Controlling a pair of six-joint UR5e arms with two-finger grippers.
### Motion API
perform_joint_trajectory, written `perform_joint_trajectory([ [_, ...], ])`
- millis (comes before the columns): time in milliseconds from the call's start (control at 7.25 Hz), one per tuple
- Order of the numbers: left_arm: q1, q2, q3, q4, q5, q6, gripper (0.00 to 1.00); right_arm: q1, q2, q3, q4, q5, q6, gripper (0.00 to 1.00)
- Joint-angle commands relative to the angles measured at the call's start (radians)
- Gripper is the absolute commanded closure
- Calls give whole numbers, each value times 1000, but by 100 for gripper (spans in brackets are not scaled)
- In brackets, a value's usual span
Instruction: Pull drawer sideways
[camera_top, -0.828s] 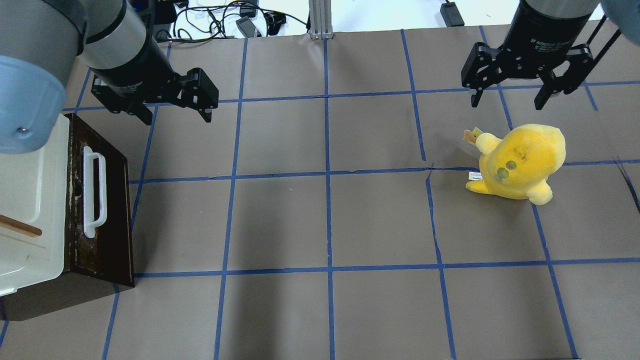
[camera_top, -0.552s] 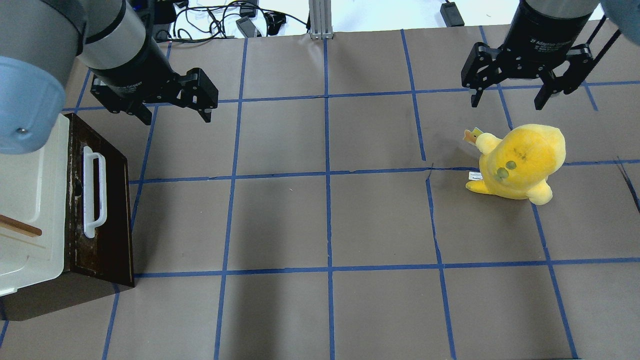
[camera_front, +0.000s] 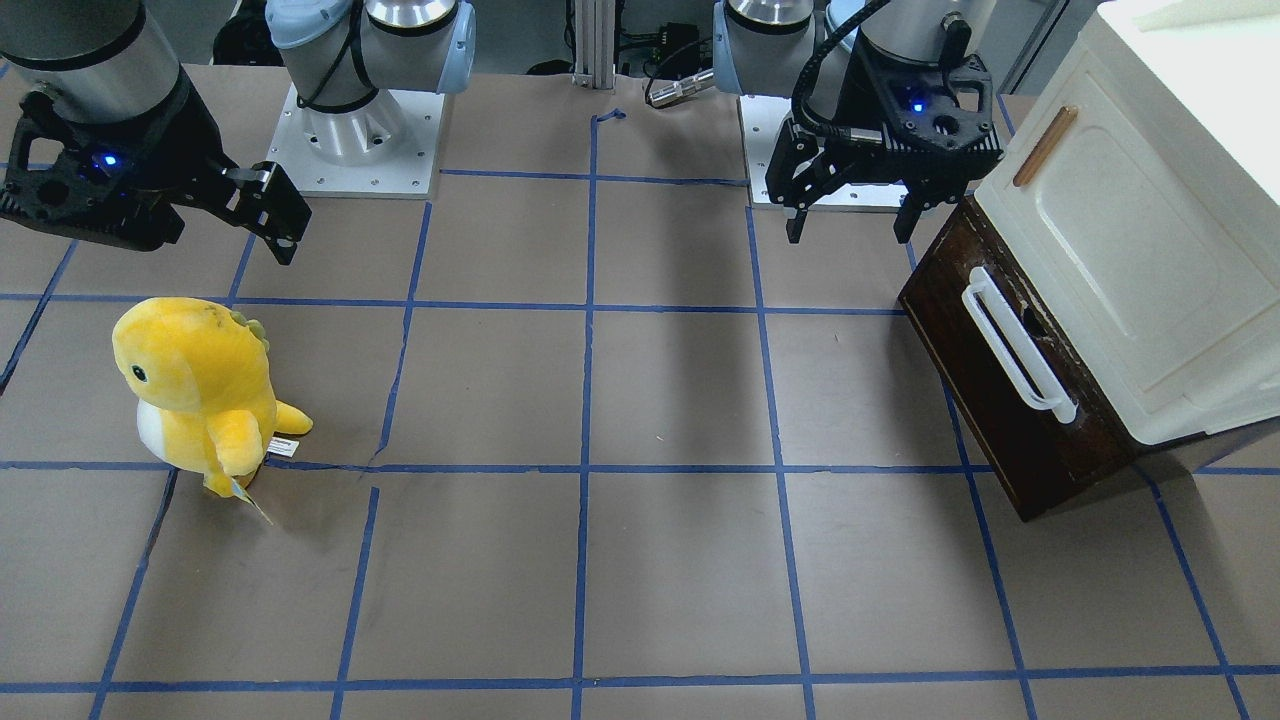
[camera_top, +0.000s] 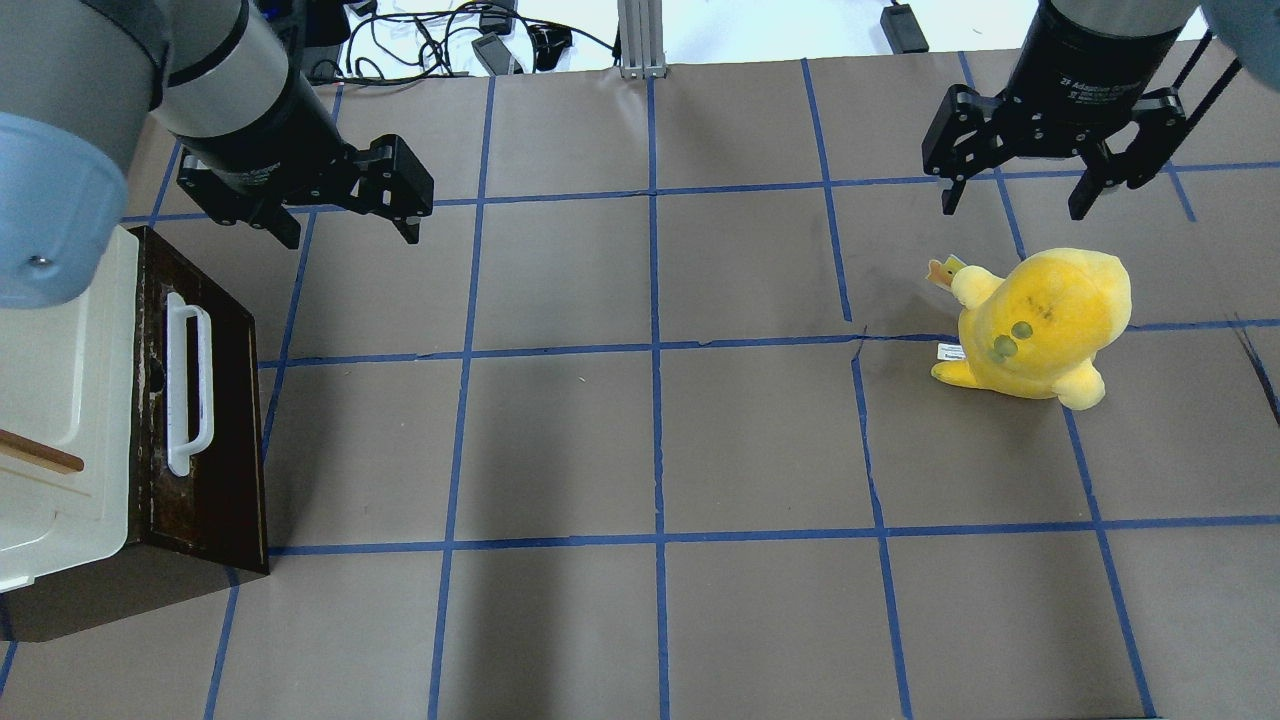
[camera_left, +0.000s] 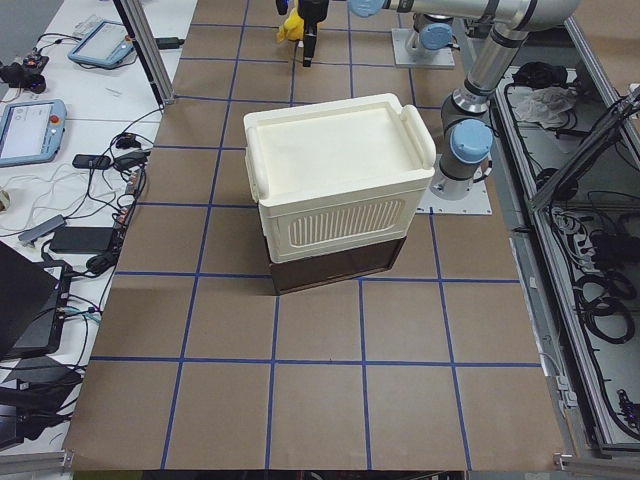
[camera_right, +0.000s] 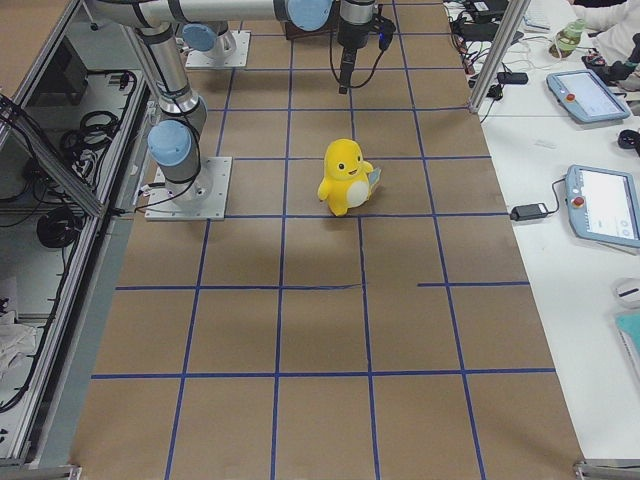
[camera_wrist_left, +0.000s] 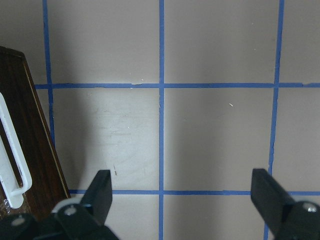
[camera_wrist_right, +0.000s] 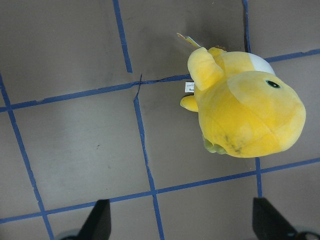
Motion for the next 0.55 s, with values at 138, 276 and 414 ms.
perform_joint_trajectory([
  [138,-8,-80,-30,20,67,-29,0,0,-1,0,0,0,0,0],
  [276,-34,-122,-34,29,112,-43,0,0,-1,0,2,0,0,0],
  [414,-80,-163,-36,28,208,-127,0,0,-1,0,0,0,0,0],
])
